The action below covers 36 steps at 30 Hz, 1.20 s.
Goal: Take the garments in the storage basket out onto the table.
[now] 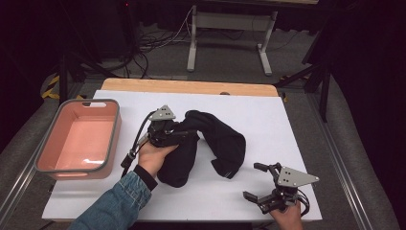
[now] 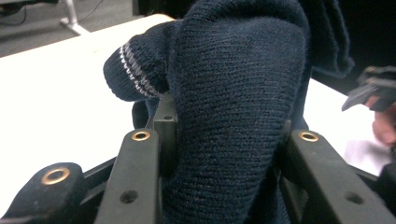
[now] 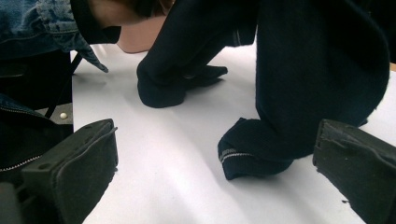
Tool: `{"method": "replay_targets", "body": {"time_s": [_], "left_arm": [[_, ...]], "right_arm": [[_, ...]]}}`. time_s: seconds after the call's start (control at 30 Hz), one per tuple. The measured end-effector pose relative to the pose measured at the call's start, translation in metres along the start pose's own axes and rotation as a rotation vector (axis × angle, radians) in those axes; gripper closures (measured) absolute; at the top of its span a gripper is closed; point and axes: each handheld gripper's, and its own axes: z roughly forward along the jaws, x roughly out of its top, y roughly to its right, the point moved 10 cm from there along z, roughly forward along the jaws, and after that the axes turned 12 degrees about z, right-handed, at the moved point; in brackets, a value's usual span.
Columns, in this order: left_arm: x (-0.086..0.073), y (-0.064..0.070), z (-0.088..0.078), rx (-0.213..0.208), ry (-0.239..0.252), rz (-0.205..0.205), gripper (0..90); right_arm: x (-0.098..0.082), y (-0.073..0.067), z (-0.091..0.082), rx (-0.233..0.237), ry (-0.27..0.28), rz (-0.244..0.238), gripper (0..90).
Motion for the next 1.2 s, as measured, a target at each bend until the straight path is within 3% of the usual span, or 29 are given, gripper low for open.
{"method": "replay_targets", "body": {"time_s": [0.37,0.63,0.97,1.2], "left_arm": [[-0.020,-0.019,0.007,0.058,-0.107,0.000,59.9],[-0.039,-0.036,0.012,0.078,-0.160,-0.058,58.1],[-0.052,-0.043,0.016,0.086,-0.182,-0.096,53.2],[-0.059,-0.047,0.016,0.077,-0.195,-0.122,44.6]], "right_arm": [[0.000,0.000,0.000,0.001,-0.003,0.000,0.7],[0.000,0.000,0.000,0.005,-0.004,0.001,0.7],[-0.001,-0.001,0.001,0.009,-0.007,0.001,0.7],[-0.001,-0.001,0.001,0.011,-0.011,0.000,0.7]]}}
